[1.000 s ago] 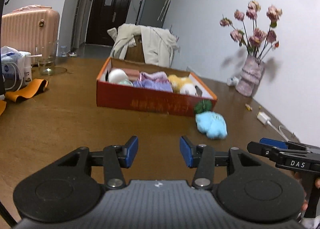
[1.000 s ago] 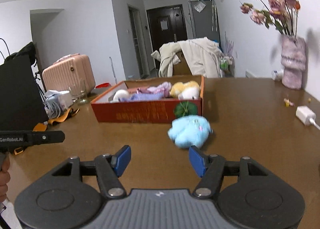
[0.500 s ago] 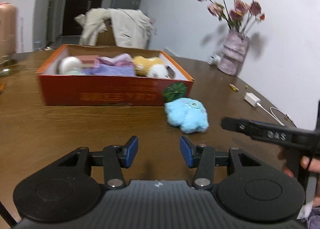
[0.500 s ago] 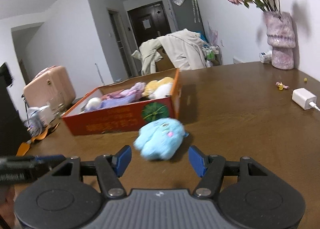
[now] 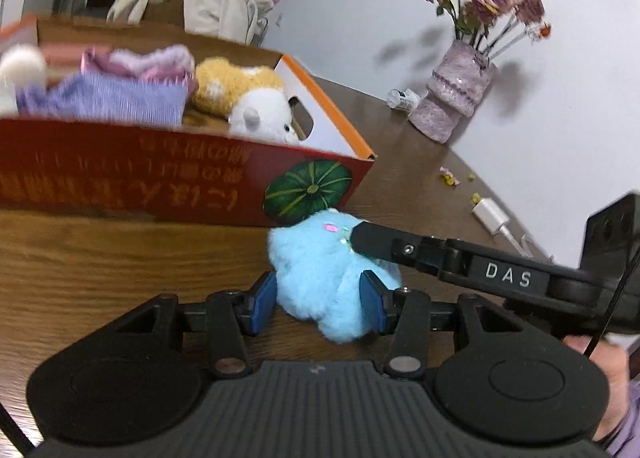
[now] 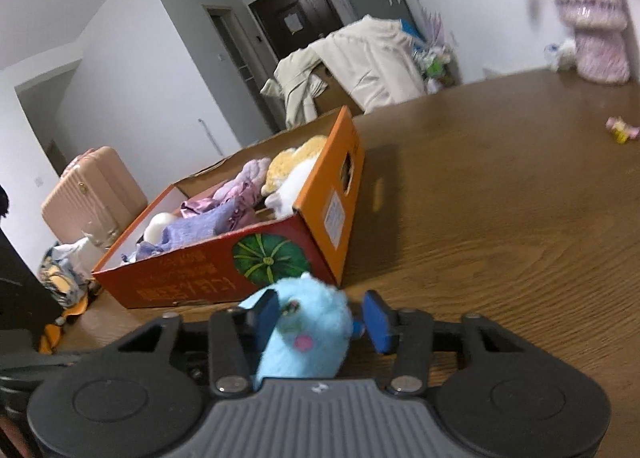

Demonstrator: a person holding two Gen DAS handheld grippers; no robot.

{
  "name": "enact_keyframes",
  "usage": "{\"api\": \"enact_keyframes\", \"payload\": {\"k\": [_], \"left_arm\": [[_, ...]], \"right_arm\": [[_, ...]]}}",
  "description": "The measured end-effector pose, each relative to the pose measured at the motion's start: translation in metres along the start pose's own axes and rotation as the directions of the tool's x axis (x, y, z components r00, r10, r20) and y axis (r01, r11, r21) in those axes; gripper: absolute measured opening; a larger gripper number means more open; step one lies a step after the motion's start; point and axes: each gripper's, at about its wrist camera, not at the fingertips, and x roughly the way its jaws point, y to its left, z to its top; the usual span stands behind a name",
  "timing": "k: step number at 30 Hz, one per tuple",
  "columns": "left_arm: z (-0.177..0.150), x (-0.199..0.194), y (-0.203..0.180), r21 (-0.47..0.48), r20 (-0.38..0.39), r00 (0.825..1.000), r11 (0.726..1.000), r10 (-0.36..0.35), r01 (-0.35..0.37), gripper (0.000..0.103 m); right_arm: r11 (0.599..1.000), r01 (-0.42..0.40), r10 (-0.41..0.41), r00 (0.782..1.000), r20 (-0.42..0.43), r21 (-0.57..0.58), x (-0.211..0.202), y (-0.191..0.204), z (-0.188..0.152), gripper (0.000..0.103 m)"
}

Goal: Organize soft objects
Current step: 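Grasp the light-blue plush with both grippers and lift it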

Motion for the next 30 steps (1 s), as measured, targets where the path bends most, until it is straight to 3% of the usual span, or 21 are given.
{"api": "enact_keyframes", "payload": {"k": [5, 9, 12, 15, 22, 30], "left_arm": [[-0.001, 0.001, 0.008, -0.021, 0.013, 0.999, 0.999, -0.048, 0.049, 0.041], [-0.002, 0.0, 0.007, -0.013, 0.018, 0.999, 0.999, -0.048, 0.048, 0.038], [0.0, -0.001, 0.009, -0.028, 0.016, 1.0, 0.999, -0.026, 0.027, 0.029], [0.002, -0.008, 0.006, -0.019, 0.021, 1.0, 1.0, -0.017, 0.017, 0.028], [-0.014, -0.08, -0.018, 0.031, 0.103, 0.994, 0.999, -0.04, 0.036, 0.028], [-0.048, -0.165, -0.047, 0.076, 0.184, 0.983, 0.997, -0.009, -0.005, 0.028]], "right_arm": [[0.999, -0.04, 0.04, 0.999, -0.003, 0.031, 0.003, -0.004, -0.003, 0.04], [0.997, -0.051, 0.051, 0.999, -0.003, 0.049, 0.004, -0.005, -0.004, 0.038], [0.998, -0.043, 0.043, 0.999, 0.0, 0.041, 0.003, -0.003, -0.004, 0.038], [1.0, -0.027, 0.027, 0.999, 0.018, 0.002, -0.004, 0.006, -0.007, 0.037], [0.997, -0.071, 0.072, 0.992, 0.102, -0.019, -0.062, 0.045, -0.018, 0.036], [0.991, -0.132, 0.134, 0.977, 0.167, -0.025, -0.127, 0.094, -0.052, 0.036]]}}
